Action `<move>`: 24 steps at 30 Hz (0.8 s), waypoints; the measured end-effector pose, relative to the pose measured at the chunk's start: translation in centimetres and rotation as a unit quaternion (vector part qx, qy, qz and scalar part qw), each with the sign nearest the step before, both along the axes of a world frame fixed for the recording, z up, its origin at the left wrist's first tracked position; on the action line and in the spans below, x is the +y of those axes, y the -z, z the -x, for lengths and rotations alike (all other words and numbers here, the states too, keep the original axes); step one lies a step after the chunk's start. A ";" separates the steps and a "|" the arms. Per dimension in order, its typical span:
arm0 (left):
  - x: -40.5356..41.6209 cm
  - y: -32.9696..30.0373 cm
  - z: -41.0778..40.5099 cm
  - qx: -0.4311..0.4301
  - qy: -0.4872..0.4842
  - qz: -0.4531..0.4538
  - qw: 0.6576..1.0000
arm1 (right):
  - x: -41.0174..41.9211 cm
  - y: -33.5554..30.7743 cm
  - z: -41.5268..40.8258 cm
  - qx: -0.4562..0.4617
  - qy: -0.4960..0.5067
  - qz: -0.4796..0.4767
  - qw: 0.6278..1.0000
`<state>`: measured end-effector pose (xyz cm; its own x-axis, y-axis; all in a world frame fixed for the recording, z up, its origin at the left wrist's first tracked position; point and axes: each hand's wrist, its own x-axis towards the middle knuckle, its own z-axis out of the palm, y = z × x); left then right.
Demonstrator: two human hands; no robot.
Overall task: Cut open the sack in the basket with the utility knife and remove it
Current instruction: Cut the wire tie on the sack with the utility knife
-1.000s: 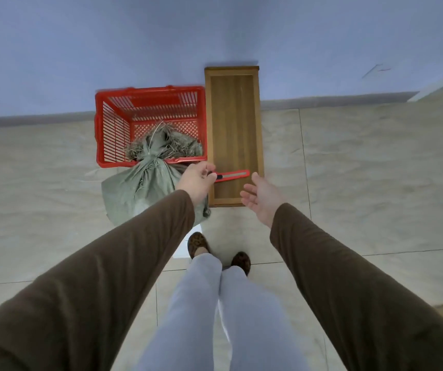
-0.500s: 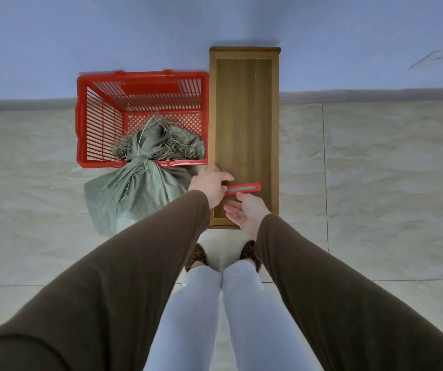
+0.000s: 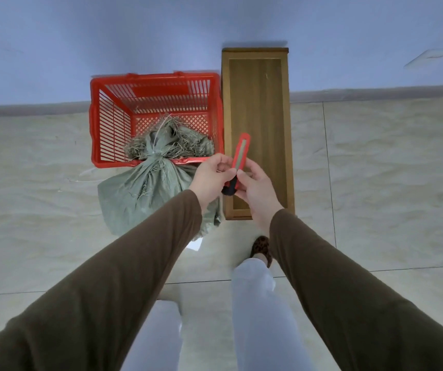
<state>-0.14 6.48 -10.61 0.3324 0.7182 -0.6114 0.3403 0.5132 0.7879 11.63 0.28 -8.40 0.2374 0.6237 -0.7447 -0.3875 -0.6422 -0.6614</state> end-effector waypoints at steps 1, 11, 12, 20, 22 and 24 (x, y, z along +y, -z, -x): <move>0.0 -0.9 1.4 -0.023 -0.013 0.010 1.000 | 0.2 -0.8 1.0 0.001 -0.016 -0.016 1.000; -1.8 -4.9 16.1 -0.072 -0.030 -0.004 0.997 | -1.9 -4.5 14.6 0.096 -0.096 -0.129 0.982; -2.1 -4.8 17.3 -0.077 -0.034 -0.001 0.996 | -2.2 -4.2 15.8 0.092 -0.094 -0.137 0.982; -3.5 -1.3 22.3 -0.094 -0.026 -0.037 0.995 | -3.1 0.4 21.4 0.036 -0.027 -0.144 0.988; -3.7 -0.3 22.3 -0.082 -0.019 -0.056 0.995 | -3.0 2.1 21.7 0.044 -0.003 -0.149 0.988; -3.8 0.9 22.0 -0.077 -0.016 -0.065 0.995 | -2.7 3.7 21.6 0.034 0.010 -0.149 0.988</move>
